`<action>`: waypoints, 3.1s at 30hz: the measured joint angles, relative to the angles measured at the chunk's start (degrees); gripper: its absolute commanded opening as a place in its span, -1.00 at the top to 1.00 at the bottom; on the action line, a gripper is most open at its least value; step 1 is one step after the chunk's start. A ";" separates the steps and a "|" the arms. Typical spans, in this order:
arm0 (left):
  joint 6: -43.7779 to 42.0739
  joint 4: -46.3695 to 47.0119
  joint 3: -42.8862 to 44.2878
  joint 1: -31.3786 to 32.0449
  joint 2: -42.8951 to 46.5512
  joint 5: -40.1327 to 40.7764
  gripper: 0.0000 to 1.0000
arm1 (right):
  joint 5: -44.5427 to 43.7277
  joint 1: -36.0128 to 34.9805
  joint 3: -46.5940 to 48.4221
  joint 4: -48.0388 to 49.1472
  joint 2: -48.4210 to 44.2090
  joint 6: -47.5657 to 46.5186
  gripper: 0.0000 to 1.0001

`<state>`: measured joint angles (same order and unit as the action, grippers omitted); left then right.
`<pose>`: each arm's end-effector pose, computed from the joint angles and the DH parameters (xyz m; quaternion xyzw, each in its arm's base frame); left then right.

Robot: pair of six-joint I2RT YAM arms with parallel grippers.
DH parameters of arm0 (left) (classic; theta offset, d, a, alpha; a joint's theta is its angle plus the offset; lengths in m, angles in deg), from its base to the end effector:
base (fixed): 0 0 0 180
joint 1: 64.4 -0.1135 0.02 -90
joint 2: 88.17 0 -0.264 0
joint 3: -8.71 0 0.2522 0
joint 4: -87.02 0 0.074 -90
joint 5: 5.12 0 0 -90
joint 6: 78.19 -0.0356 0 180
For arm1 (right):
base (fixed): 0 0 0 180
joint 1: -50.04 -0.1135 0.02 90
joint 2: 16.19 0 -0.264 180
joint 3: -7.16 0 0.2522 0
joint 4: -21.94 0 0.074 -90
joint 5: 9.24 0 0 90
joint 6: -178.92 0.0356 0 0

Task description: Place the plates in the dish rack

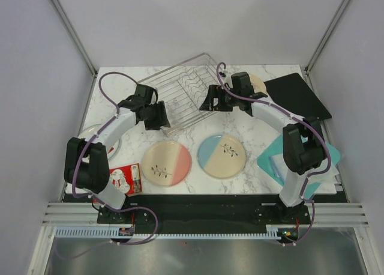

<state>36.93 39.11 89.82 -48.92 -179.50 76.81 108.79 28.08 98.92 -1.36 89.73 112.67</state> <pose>0.3186 -0.0934 0.2399 -0.0613 0.9574 -0.1585 0.2334 0.3839 0.1728 0.2416 -0.0936 0.8716 0.3669 0.3114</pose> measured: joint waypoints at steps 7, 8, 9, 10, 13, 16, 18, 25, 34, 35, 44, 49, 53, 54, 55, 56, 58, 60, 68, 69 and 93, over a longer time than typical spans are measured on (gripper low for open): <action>1.25 0.39 0.52 0.90 0.55 -1.42 -0.60 | -9.11 0.61 -0.42 -4.94 -1.09 0.22 -0.73; 1.16 0.28 0.52 0.70 0.79 -1.38 -0.67 | -10.71 0.76 -0.63 -6.03 -1.27 0.61 -0.72; 0.94 0.00 0.59 0.55 1.16 -1.11 -0.71 | -11.72 0.81 -0.96 -6.73 -1.46 1.03 -0.67; 0.15 -0.28 0.76 0.39 1.57 -0.90 -0.75 | -12.63 0.92 -1.55 -7.54 -1.86 1.81 -0.65; -3.98 -1.68 3.02 0.24 2.19 1.49 -0.84 | -14.01 1.36 -3.23 -8.98 -2.73 5.27 -0.59; -10.78 -1.31 6.73 -0.24 2.19 5.70 -0.87 | -14.16 1.64 -3.85 -8.59 -2.78 9.38 -0.57; -16.00 0.85 8.90 -1.60 2.05 7.28 -0.85 | -13.94 1.75 -3.85 -7.56 -2.75 11.82 -0.57; -37.57 5.84 34.51 -8.72 -16.31 4.55 -0.53 | -11.13 1.73 -0.76 -4.70 0.11 16.44 -0.57; -52.00 0.87 61.66 -10.69 -42.29 -0.11 -0.46 | -8.98 1.99 -0.44 -4.20 1.22 16.83 -0.60; -52.74 0.28 61.75 -10.71 -43.04 -0.55 -0.44 | -8.81 2.05 -0.44 -4.20 1.22 16.76 -0.60; -54.88 -1.92 61.83 -11.67 -44.33 -5.05 0.20 | -8.52 2.36 -0.44 -4.17 1.22 16.44 -0.61; -55.21 -3.37 61.81 -11.93 -44.54 -7.04 0.41 | -8.33 2.36 -0.44 -4.04 1.68 16.17 -0.61; -55.19 -3.61 61.64 -12.02 -44.85 -7.23 0.56 | -7.43 2.36 -0.46 -3.37 2.49 15.93 -0.61; -55.15 -3.63 61.64 -12.17 -44.85 -7.26 0.56 | -7.19 2.36 -0.46 -3.04 2.71 15.93 -0.61; -55.06 -3.65 61.61 -12.28 -44.83 -7.28 0.56 | -7.02 2.36 -0.46 -2.89 2.89 15.93 -0.61; -55.04 -3.19 60.89 -12.46 -44.59 -7.45 0.56 | -6.82 2.36 -0.46 -2.75 3.04 15.93 -0.61; -54.75 -2.56 59.69 -12.72 -43.89 -7.69 0.57 | -6.12 2.36 -0.39 -1.99 3.45 15.91 -0.61; -54.34 -1.99 56.63 -13.16 -42.03 -7.93 0.60 | -5.57 2.36 -0.04 -1.22 3.93 15.93 -0.60; -52.06 -3.21 42.93 -16.79 -32.37 -10.01 0.79 | -5.14 2.19 1.95 0.07 5.14 16.11 -0.36; -51.49 -3.37 41.92 -17.09 -31.56 -10.08 0.81 | -5.16 2.19 2.03 0.20 5.16 16.11 -0.27; -43.23 -8.85 31.89 -16.76 -22.21 -11.04 0.84 | -13.97 2.38 15.32 -4.63 12.15 8.35 0.42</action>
<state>-6.30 30.26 121.71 -65.68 -201.71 65.77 94.82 30.46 114.24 -5.99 101.89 121.02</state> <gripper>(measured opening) 0.084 0.275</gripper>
